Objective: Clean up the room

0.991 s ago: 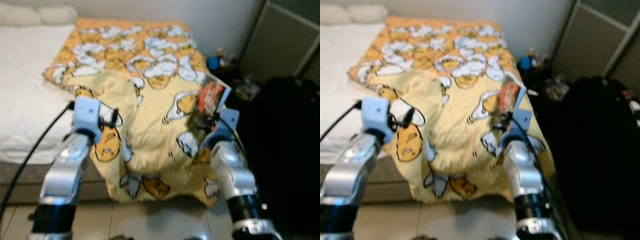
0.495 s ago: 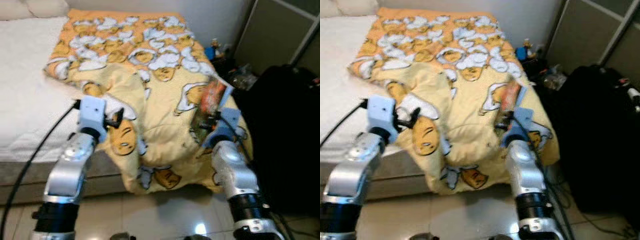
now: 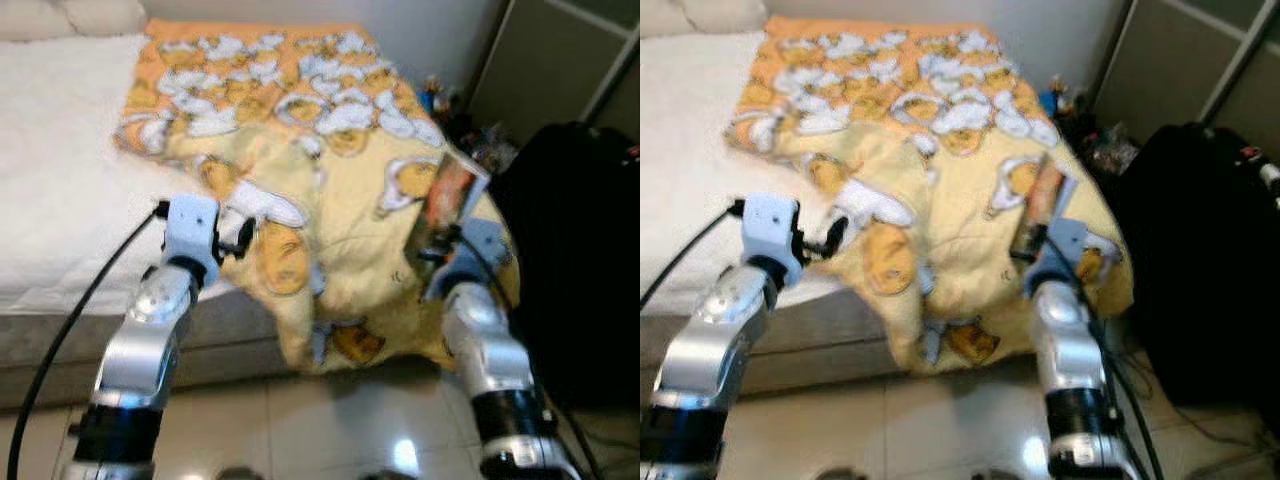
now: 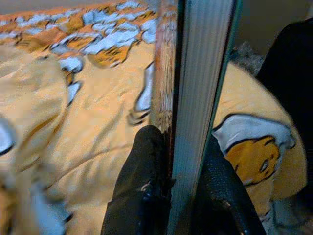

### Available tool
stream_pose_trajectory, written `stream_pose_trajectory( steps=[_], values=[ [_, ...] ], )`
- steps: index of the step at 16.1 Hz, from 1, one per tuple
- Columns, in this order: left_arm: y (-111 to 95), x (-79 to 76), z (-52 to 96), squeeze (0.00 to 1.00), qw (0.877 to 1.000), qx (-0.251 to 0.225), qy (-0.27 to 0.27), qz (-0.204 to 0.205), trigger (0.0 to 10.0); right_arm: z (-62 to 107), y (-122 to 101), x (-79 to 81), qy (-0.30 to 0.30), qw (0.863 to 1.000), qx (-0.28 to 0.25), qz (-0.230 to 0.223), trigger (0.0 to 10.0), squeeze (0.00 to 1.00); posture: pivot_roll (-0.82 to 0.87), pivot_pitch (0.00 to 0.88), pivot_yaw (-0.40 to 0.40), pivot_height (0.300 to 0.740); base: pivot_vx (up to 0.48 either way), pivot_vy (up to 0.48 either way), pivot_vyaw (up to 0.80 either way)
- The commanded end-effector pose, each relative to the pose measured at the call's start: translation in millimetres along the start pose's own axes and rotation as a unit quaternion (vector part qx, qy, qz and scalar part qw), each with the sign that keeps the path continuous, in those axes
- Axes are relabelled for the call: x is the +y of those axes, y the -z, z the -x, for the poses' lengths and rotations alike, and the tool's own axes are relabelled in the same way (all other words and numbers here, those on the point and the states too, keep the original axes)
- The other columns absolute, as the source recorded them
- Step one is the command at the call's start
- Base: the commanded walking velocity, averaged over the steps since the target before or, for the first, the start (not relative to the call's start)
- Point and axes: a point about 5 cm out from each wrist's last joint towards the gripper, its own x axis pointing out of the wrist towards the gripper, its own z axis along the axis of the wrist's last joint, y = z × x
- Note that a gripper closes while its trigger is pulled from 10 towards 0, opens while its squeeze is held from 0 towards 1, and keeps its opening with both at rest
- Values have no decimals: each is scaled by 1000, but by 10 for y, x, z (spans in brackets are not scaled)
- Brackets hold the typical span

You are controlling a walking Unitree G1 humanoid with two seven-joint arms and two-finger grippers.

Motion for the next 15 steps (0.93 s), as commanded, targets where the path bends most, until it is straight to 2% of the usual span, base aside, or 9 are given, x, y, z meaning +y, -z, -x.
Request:
stream_pose_trajectory(
  steps=[1, 5, 15],
  values=[
    [-46, 24, -7, 0, 1000, -7, -4, -4, 10000, -14, -117, 117, -21, 999, -26, -1, 10000, 0, 1, 0, -42, 740, 0, 424, -731],
    [-44, 18, -3, 0, 1000, -8, -3, -6, 10000, -8, -111, 113, -21, 999, -25, 0, 10000, 0, 2, 0, -43, 740, 0, 425, -700],
    [-85, 34, -28, 0, 1000, -9, -3, -18, 10000, -20, -137, 105, -21, 999, -26, -2, 10000, 0, 9, 0, -57, 740, 0, 426, 0]
  ],
)
